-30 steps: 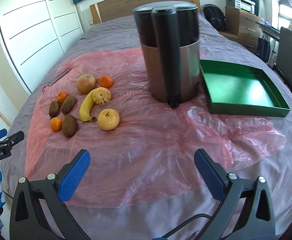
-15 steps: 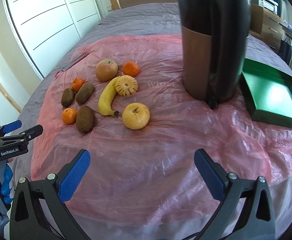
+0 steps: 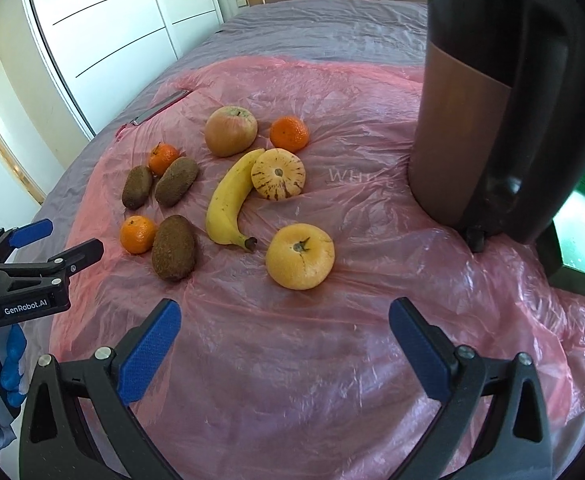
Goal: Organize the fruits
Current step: 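Close the left tool on the mandarin while the right tool grasps the yellow apple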
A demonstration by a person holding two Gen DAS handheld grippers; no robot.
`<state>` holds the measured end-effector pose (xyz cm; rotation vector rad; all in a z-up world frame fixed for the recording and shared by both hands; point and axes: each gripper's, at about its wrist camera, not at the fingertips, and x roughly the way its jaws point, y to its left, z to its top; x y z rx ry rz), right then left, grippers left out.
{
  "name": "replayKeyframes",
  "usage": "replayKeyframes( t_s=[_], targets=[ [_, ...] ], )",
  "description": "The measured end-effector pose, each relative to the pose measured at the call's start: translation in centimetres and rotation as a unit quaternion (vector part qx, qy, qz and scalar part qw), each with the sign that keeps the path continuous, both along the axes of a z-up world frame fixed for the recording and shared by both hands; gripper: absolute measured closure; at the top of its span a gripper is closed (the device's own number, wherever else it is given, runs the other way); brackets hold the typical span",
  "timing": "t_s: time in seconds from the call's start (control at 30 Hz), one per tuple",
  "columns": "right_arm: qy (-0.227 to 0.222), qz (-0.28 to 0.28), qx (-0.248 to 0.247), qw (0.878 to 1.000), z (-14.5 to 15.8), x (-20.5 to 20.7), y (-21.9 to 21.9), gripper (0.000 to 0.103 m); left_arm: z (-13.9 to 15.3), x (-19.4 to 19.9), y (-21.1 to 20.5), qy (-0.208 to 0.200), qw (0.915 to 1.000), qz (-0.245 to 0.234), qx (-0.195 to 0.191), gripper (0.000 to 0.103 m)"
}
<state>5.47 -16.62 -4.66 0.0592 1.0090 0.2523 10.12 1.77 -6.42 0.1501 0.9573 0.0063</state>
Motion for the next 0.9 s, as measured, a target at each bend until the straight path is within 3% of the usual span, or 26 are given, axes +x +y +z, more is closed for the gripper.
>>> replayKeyframes(
  t_s=[0.2,0.5,0.63,0.73,0.9],
  targets=[
    [0.004,0.005,-0.004,1.0,-0.7,1.3,0.6,0.0,-0.8,1.4,0.5,0.005,1.0,0.003,-0.008,0.006],
    [0.008,0.016,-0.007,1.0,-1.7,3.1,1.4,0.0,-1.4,2.9,5.7,0.01,0.9974,0.033,-0.064,0.015],
    [0.015,0.023,-0.007,1.0,-2.5,3.7,1.8,0.0,-1.9,2.9,5.1,0.02,0.9976,-0.001,-0.067,0.02],
    [0.023,0.027,-0.006,0.999,-3.1,4.0,1.7,0.0,-2.8,3.1,3.5,0.036,0.9972,-0.032,-0.057,0.03],
    [0.027,0.026,-0.001,0.999,-3.6,4.6,1.3,0.0,-3.9,4.1,2.5,0.055,0.9959,-0.047,-0.054,0.04]
  ],
)
